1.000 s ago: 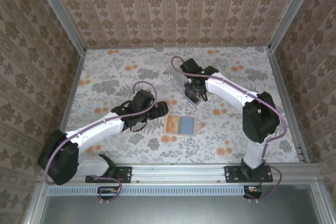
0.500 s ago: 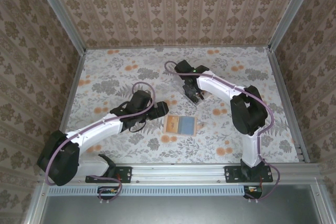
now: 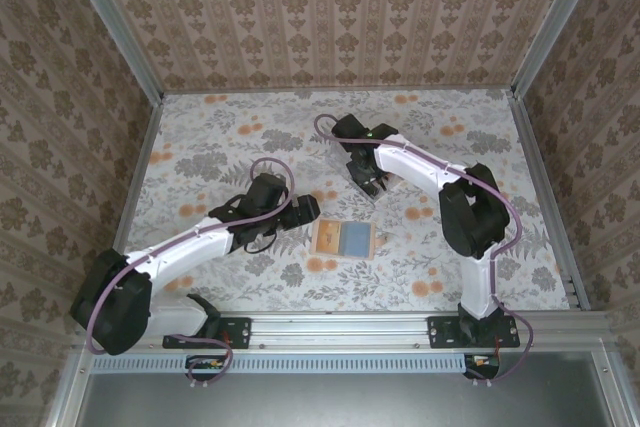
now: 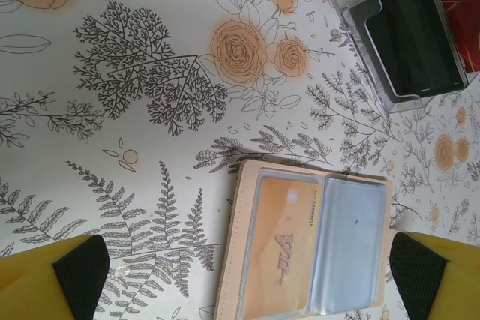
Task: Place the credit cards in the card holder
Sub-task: Move the storage box to the center of the table.
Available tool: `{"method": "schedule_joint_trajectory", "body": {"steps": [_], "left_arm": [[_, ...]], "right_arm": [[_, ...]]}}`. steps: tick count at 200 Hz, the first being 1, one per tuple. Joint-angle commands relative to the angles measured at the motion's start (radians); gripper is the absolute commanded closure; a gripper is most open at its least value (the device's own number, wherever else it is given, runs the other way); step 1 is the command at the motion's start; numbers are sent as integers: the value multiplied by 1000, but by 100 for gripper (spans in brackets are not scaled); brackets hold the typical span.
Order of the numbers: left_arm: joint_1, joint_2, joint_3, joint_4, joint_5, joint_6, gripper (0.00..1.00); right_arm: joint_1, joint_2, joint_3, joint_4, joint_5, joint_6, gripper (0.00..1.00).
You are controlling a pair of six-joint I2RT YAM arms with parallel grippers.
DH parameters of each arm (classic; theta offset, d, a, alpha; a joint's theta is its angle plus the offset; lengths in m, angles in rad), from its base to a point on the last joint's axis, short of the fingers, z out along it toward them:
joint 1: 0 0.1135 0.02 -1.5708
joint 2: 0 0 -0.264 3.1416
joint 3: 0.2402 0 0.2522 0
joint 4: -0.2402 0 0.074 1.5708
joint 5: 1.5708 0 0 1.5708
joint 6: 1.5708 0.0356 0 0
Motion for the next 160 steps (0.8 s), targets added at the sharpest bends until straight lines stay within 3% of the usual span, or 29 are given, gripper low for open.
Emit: {"method": "schedule_joint_trajectory", "body": {"steps": [1, 90, 160], "left_arm": [[7, -26, -14, 8, 10, -3, 1], [7, -33, -20, -2, 4, -16, 1], [9, -35, -20, -8, 5, -16, 1]], "right_arm": [[22, 6, 4, -45, -175, 85, 75], [61, 2, 33, -68, -312, 276, 77], [75, 50, 114, -148, -82, 211, 68]]}}
